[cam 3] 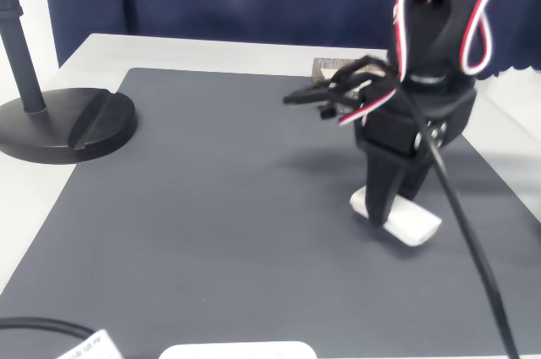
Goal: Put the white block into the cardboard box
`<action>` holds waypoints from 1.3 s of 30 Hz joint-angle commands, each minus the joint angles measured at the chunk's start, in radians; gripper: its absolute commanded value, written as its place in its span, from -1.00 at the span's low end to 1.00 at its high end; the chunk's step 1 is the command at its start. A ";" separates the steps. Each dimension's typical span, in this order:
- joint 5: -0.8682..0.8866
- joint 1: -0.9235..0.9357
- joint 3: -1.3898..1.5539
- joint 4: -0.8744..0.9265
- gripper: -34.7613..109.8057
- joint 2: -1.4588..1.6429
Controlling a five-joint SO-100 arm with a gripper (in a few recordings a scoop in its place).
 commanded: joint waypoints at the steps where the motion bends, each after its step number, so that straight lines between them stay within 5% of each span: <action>1: 0.071 0.063 -0.086 0.026 -0.54 0.120; 20: 0.483 0.641 -0.285 0.074 -0.54 0.110; 31: 0.782 0.951 -0.690 0.110 -0.54 -0.261; 39: 0.836 1.032 -1.074 0.183 -0.54 -0.546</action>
